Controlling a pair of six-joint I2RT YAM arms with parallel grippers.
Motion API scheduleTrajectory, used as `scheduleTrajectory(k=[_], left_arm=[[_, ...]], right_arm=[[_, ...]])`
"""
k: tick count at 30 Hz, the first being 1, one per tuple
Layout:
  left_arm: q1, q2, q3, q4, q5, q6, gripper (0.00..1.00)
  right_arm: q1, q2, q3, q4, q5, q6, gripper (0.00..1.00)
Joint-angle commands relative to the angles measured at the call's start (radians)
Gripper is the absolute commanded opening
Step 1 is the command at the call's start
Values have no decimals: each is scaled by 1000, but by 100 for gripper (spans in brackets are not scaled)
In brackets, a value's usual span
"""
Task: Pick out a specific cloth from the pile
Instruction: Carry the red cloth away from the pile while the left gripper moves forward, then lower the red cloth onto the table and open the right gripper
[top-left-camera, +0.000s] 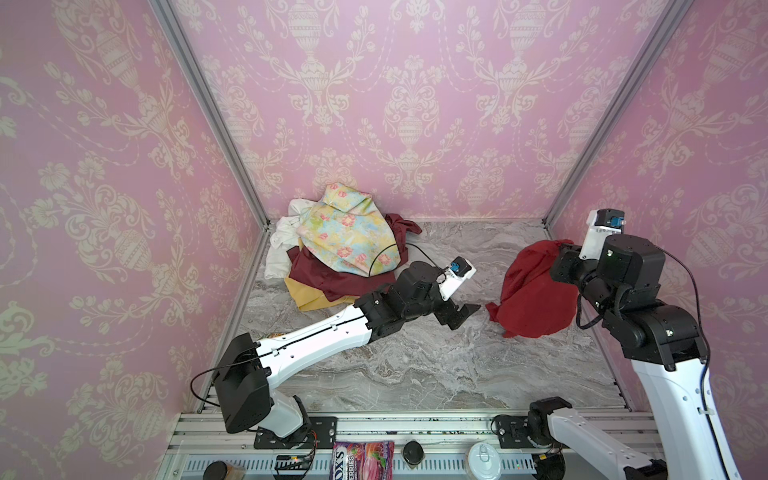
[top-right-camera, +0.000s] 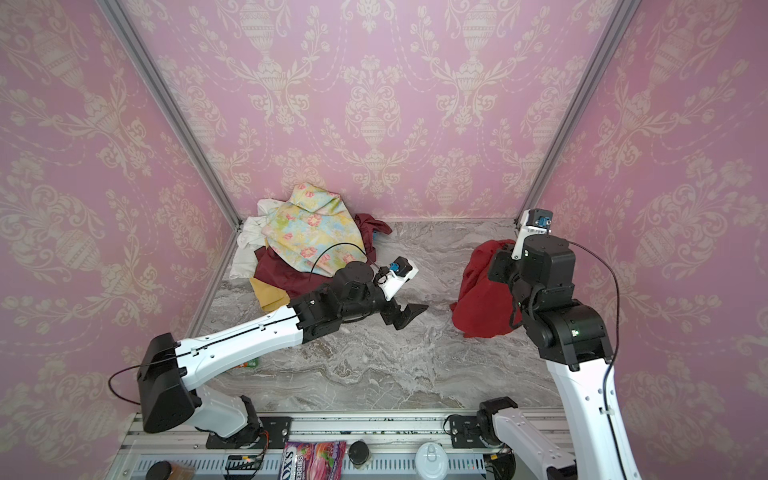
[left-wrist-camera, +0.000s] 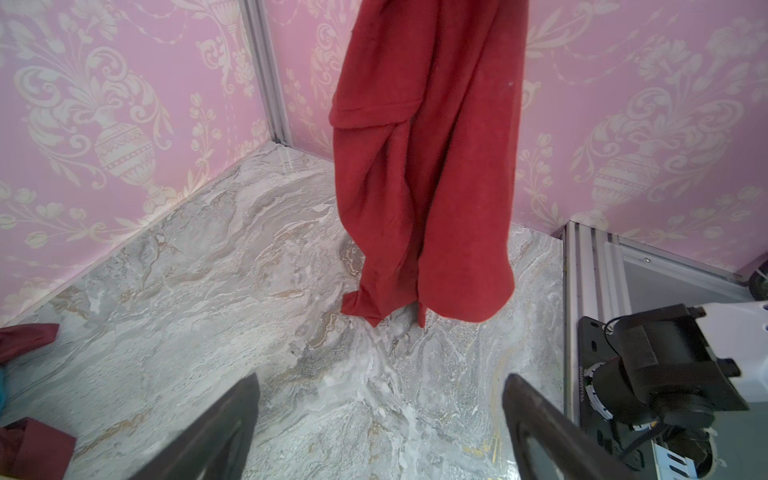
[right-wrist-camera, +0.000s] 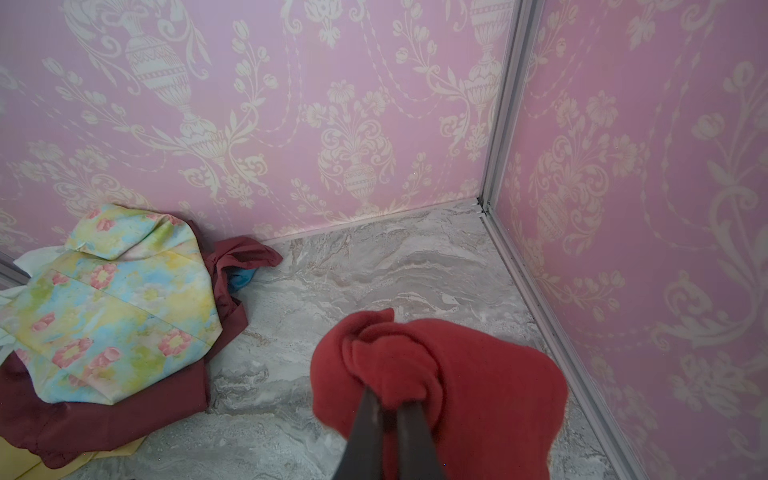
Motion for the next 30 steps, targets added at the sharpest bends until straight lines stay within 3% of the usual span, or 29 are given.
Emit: scheduleTrajectory(k=[1,6,21,30], left_arm=[[-27,13,-23,80,-7,-52,93],[-35,6,-37,84,-13,-57,93],[-9,-101,-169,147,-97,-91,93],[42,-77,-234,215,-73,-159,93]], right_arm=[[-11,-35,-34,7,75,21,0],[-38,-34,-119,14,91,33,0],[-133,48,-461,161,-66,154,0],[-149,-95,-743,132,-82,333,0]])
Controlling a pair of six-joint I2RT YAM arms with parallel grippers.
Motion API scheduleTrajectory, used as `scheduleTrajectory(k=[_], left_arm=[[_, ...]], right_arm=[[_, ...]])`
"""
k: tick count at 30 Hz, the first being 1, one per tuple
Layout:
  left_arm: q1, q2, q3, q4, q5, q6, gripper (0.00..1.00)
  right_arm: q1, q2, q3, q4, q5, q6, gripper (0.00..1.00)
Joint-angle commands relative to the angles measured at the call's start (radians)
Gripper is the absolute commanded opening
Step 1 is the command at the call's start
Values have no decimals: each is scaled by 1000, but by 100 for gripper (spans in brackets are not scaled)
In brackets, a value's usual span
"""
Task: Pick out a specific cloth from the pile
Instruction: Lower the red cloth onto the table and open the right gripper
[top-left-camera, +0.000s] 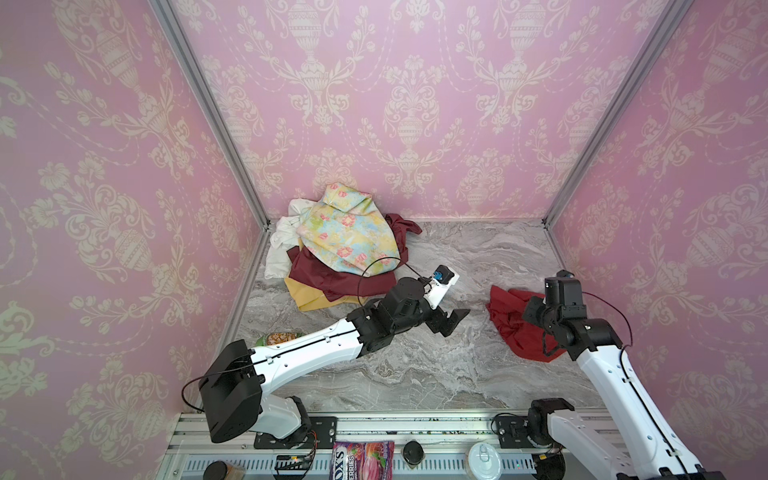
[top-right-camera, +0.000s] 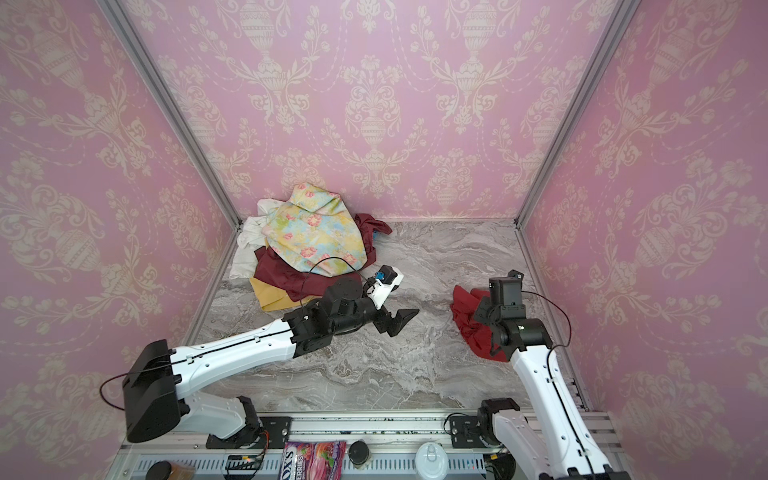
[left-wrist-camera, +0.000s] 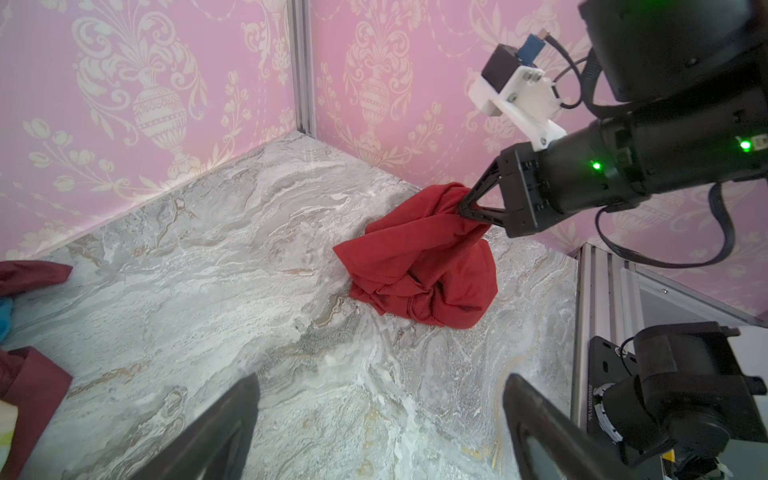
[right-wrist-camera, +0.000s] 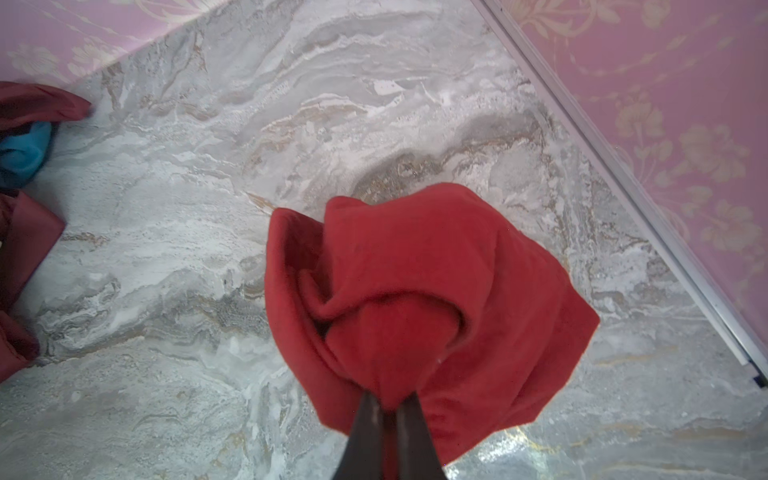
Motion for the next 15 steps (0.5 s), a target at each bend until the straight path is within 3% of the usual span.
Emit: scheduleTrajectory(k=[1,9,15], left_arm=[[22,12,-14,43,9,-50,93],[48,30,-24,59,29,-85,94],[66,19,-50,67,30,-101,94]], right_arm=[[-20,-22,-72,-15,-21,96,0],[-59,176,-133,97,-138,189,0],[-124,340,-110,131,-183,209,10]])
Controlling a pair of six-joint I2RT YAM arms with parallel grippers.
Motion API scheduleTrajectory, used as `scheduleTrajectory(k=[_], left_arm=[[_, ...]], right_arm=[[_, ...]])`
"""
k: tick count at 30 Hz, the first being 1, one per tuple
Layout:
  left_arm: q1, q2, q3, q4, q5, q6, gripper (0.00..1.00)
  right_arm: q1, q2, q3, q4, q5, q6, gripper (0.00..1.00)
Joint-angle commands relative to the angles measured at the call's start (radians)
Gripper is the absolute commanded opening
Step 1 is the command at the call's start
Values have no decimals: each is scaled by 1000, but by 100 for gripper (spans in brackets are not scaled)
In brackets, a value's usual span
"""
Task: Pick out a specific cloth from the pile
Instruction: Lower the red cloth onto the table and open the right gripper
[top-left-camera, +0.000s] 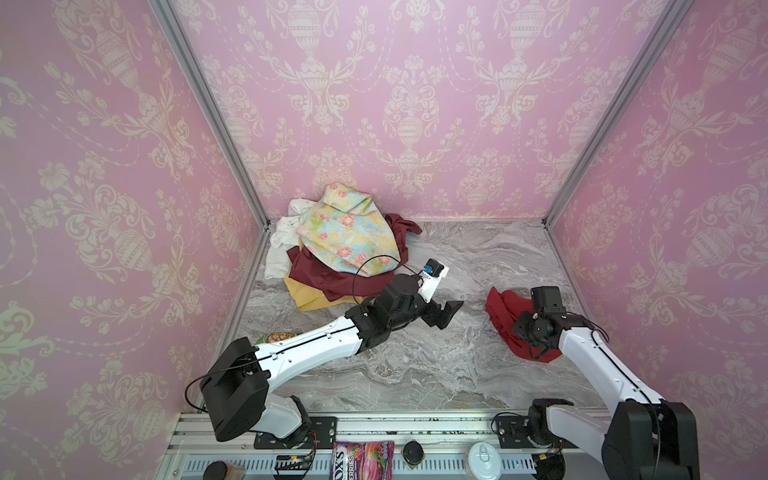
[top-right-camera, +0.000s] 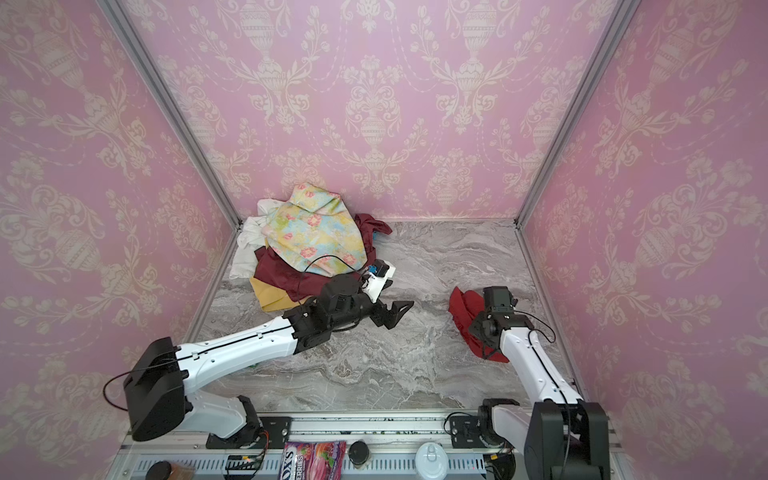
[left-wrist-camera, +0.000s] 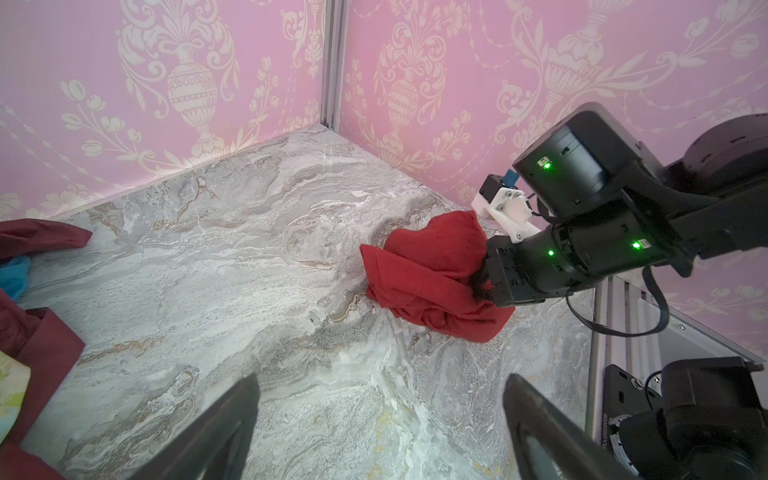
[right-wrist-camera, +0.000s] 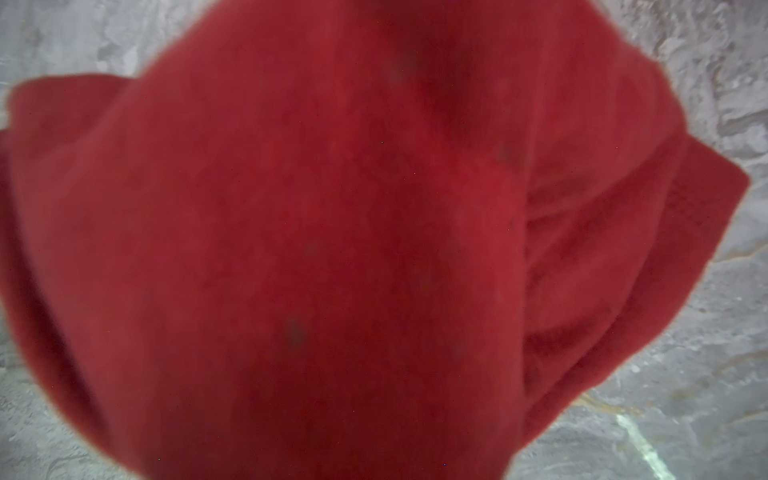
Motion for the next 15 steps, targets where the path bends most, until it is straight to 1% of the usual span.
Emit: scheduleTrajectory(k=[1,3,4,7,9,13,15], left_arm=[[18,2,-27,22,25,-36,94],[22,2,-37,29,26,-40,93],[24,2,-39,30,27,-43,93],[33,5,-46,36,34,-49,93],[38,7,-50,43,40,-53,93],[41,18,-54,46,56,-59,94],[40,22,-56,44,62,-62,94]], right_arm=[[-39,53,15,25,-55,39,12],[-60,54,14,21,-69,44,17],[-69,41,18,17,-75,42,22],[-71,-11,53,-31,-44,22,43],[-71,-55,85,-72,-10,6,54],[-71,-131,152,-131,34,-25,71],[-70,-146,189,-146,39,-37,76]])
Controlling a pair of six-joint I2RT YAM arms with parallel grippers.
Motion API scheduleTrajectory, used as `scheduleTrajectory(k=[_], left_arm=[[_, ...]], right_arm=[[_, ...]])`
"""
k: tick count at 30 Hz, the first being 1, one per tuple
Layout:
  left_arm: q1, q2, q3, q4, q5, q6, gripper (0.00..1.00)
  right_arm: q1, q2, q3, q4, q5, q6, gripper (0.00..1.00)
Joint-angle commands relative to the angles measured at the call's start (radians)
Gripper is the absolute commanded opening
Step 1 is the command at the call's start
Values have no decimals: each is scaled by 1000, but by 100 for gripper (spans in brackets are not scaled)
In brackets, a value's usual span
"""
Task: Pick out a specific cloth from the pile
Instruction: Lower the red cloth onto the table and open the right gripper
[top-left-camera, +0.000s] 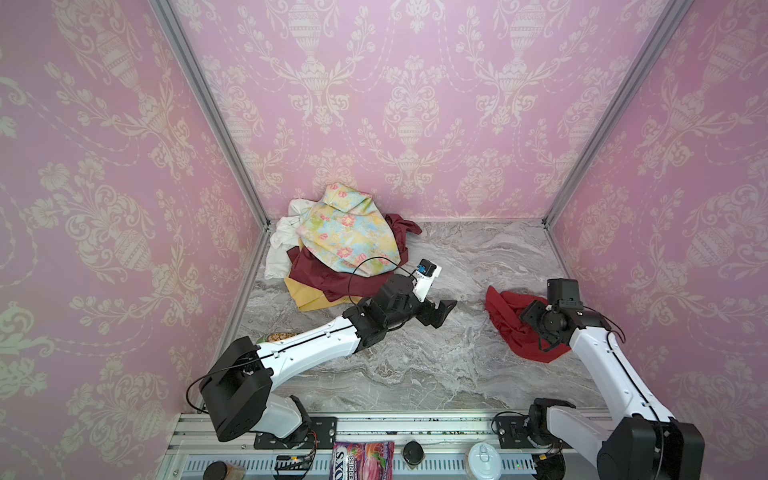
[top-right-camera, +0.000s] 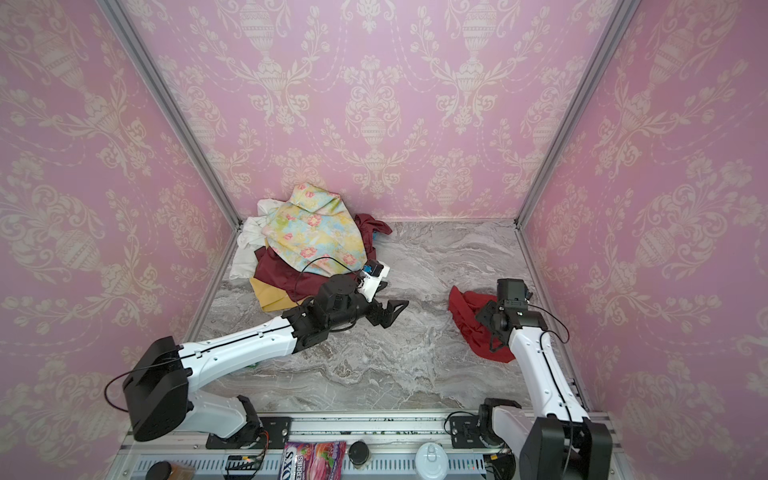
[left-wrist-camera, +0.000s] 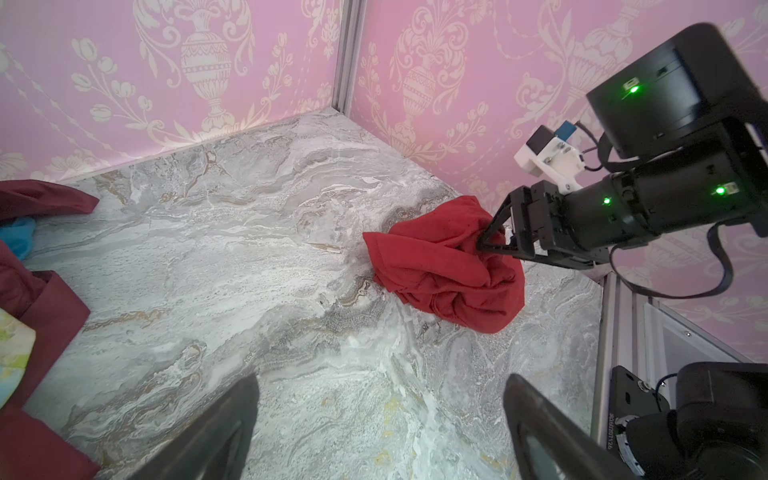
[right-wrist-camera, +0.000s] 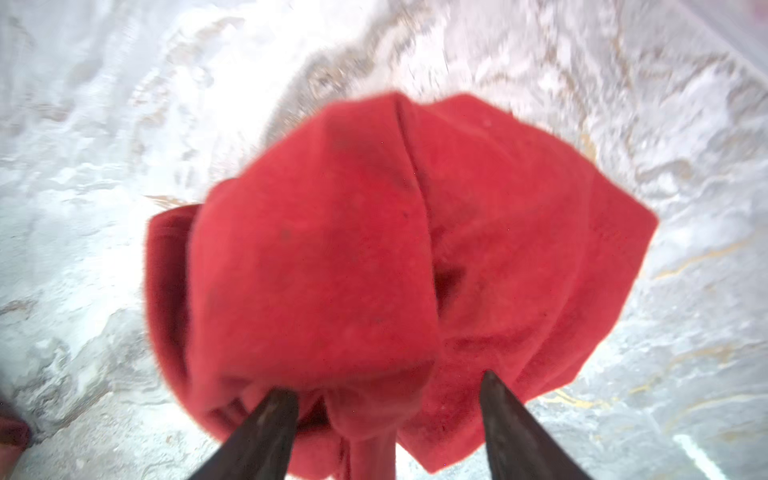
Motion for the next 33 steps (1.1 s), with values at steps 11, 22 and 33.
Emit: scheduleTrajectory(k=[11,22,33], left_arm=[[9,-14,-60,-24,-29,-46,99],[47,-73,-101,-83,-100,-88,99],[94,-153,-138,-160,-148,-91,99]], right_arm=[[128,-14,212,-9,18,-148,100],[286,227,182,143,-77,-113,100],[241,402,74,283,-122,-5,100]])
